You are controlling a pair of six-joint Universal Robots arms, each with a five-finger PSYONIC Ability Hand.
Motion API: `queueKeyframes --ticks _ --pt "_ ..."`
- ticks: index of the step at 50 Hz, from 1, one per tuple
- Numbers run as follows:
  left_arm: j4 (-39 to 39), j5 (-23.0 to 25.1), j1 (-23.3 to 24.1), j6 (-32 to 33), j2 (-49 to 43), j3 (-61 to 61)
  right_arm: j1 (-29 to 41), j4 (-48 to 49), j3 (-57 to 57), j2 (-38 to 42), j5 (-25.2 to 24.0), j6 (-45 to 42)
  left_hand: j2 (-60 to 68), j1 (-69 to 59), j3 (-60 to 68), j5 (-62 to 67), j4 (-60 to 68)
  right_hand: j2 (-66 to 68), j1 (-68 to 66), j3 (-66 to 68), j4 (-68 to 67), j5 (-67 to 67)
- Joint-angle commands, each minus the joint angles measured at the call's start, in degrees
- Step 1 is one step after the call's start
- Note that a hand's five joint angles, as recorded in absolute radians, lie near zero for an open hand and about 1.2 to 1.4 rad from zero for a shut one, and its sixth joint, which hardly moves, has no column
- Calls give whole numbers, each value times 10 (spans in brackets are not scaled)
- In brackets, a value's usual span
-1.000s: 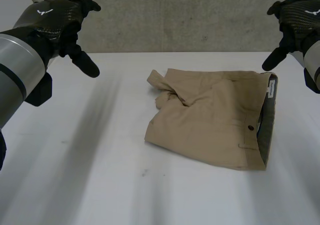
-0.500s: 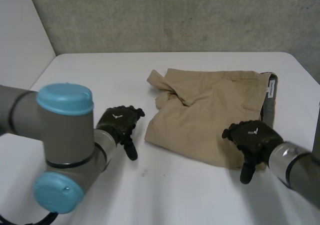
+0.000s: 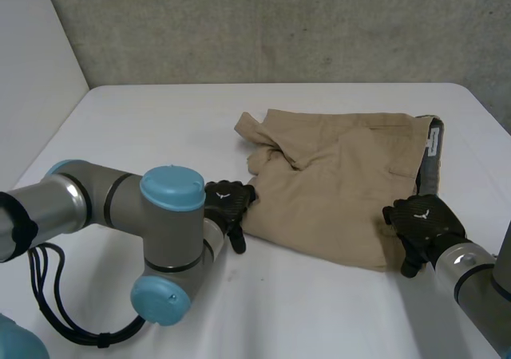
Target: Fold the shorts.
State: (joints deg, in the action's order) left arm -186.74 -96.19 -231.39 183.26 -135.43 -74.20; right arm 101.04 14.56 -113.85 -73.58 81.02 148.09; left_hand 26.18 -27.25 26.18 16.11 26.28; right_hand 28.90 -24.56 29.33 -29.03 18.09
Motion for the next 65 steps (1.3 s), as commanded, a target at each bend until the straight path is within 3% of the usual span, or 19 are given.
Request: queueKeyframes --ticks 1,5,8,9,16,24,29,33,37,45,50,56,61,65 --pt "-51 -3 1 1 0 2 -5 36 0 33 1 -2 180 -169 180 181 179 61 -104 56 -59 69" --pt "-66 -3 1 2 -1 2 -5 44 1 36 0 -2 314 -304 314 315 313 175 -218 170 -173 183" --pt "-69 -3 1 9 1 2 -6 45 4 34 -6 -1 457 -447 457 458 456 470 -513 466 -469 478" --pt "-69 -3 1 11 3 2 -7 45 5 33 -8 -1 504 -494 504 505 503 511 -554 506 -509 519" --pt "-68 -6 3 20 42 -1 -9 43 14 12 -25 0 538 -528 538 539 537 511 -554 507 -510 519" --pt "-59 -6 -7 22 217 -8 -6 22 71 -137 -22 17 538 -528 538 539 537 511 -554 507 -510 519" --pt "-38 -1 -19 22 337 -9 -2 -61 176 -212 -22 40 538 -528 538 539 537 511 -554 507 -510 519" --pt "7 3 -19 38 401 -10 1 -136 265 -224 -22 60 538 -528 538 539 537 511 -554 507 -510 519" --pt "48 2 -19 79 403 -12 0 -192 319 -199 -28 60 538 -528 538 539 537 511 -554 507 -510 519" --pt "66 -4 -20 160 348 -31 48 -246 391 -39 -17 52 538 -528 538 539 537 511 -554 507 -510 519" --pt "56 -2 -27 207 268 -1 79 -262 454 51 -9 53 538 -528 538 539 537 511 -554 507 -510 519" --pt "10 -1 -69 254 189 115 98 -213 559 125 12 60 538 -528 538 539 537 511 -554 507 -510 519" --pt "-97 1 -88 269 171 229 120 -21 651 150 41 58 538 -528 538 539 537 511 -554 507 -510 519" --pt "-250 2 -90 267 184 252 123 132 673 141 60 60 538 -528 538 539 537 511 -554 507 -510 519"
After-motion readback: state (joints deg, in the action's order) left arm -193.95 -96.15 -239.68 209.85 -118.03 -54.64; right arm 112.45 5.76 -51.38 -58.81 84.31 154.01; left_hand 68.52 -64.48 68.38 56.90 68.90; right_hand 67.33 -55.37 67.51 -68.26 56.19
